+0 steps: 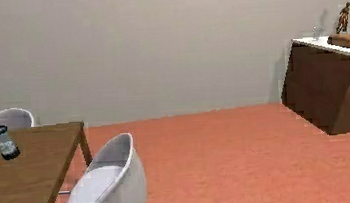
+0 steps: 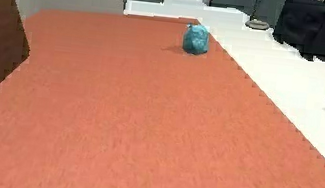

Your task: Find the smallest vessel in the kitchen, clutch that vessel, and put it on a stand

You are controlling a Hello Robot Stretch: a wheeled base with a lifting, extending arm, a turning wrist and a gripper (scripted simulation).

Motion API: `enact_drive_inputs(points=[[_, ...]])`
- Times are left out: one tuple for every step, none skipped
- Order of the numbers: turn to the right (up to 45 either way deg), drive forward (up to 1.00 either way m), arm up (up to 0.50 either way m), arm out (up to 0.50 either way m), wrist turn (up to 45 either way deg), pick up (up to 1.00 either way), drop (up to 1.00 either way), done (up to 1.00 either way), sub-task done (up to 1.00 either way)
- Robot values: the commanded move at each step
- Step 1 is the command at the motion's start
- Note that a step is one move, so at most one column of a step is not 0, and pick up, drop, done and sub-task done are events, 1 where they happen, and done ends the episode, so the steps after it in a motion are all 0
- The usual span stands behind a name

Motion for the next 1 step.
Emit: enact_drive_inputs(points=[[-45.0,0.00,0.00,0.00,0.0,0.00,0.00,0.00,0.00]])
